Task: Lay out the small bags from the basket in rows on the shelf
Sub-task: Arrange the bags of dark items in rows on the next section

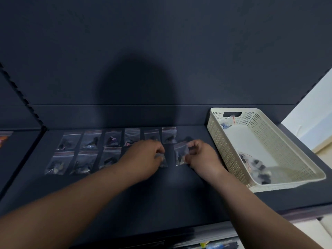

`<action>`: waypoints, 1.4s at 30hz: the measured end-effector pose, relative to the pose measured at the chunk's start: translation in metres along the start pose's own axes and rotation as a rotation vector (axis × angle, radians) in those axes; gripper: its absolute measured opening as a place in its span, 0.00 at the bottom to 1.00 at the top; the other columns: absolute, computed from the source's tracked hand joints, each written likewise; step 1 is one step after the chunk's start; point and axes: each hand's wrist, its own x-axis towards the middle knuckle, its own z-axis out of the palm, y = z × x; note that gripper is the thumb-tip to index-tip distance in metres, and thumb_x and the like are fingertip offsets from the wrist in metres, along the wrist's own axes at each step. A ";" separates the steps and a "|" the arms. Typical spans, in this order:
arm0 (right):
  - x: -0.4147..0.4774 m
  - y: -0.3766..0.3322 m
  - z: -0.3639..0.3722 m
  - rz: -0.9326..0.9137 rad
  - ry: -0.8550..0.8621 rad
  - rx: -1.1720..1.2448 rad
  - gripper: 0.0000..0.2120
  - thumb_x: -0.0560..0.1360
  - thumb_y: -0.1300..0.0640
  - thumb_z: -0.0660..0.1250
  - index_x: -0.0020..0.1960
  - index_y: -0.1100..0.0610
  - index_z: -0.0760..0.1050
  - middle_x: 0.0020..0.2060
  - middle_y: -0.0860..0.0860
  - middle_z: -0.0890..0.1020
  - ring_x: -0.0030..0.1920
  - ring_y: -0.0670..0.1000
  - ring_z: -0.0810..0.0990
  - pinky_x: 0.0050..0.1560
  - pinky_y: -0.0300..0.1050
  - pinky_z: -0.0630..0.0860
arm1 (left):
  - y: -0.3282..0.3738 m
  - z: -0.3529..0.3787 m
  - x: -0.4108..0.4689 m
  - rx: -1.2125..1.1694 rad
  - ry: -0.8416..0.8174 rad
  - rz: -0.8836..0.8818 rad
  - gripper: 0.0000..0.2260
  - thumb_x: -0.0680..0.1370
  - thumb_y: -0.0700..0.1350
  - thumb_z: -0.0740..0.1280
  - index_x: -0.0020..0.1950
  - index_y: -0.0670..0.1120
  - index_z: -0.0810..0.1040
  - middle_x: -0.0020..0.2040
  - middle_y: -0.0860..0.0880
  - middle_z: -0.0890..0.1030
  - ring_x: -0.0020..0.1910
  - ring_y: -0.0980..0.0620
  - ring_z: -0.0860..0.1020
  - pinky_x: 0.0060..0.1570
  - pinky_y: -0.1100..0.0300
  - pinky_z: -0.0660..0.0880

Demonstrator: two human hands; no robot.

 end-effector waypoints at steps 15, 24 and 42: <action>0.002 0.015 0.015 -0.589 -0.098 -0.520 0.08 0.67 0.63 0.64 0.42 0.56 0.81 0.44 0.48 0.83 0.48 0.48 0.77 0.52 0.35 0.66 | -0.023 0.011 -0.003 0.292 -0.191 0.262 0.11 0.75 0.45 0.63 0.57 0.50 0.75 0.59 0.54 0.76 0.60 0.51 0.73 0.59 0.55 0.70; 0.007 0.013 0.020 -0.620 -0.154 -0.527 0.10 0.71 0.64 0.65 0.49 0.54 0.81 0.52 0.46 0.82 0.55 0.46 0.77 0.55 0.25 0.59 | -0.031 0.005 0.001 0.296 -0.206 0.258 0.11 0.74 0.46 0.63 0.56 0.52 0.74 0.56 0.55 0.77 0.58 0.51 0.75 0.56 0.53 0.72; 0.026 -0.004 0.021 -0.493 -0.332 -0.881 0.28 0.81 0.44 0.48 0.77 0.57 0.50 0.77 0.52 0.49 0.76 0.48 0.47 0.74 0.41 0.42 | -0.023 -0.005 0.011 0.318 -0.154 0.216 0.21 0.79 0.50 0.60 0.71 0.46 0.66 0.72 0.50 0.66 0.72 0.52 0.61 0.70 0.60 0.55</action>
